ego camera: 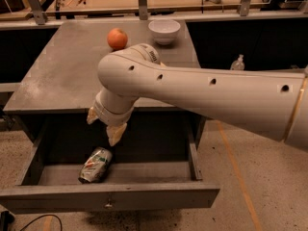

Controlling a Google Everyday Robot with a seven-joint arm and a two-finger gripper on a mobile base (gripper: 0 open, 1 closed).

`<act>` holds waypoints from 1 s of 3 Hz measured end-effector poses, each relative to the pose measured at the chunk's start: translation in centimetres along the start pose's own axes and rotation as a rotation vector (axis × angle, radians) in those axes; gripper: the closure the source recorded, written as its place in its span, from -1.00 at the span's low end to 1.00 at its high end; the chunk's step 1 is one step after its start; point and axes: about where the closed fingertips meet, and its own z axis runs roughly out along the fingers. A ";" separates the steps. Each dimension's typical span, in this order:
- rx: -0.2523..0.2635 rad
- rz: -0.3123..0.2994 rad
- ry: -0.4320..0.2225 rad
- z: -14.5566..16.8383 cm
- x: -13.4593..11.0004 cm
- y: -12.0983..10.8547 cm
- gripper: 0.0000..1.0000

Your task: Place 7up can into top drawer

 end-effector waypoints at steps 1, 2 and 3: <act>0.060 -0.120 0.015 -5.3 -0.2 -2.0 0.46; 0.142 -0.250 0.028 -13.8 -0.9 -4.5 0.91; 0.256 -0.376 0.086 -21.5 -1.4 -5.7 1.00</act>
Offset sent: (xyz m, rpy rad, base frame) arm -0.0120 -0.0374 0.2532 0.0686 -0.4049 0.4399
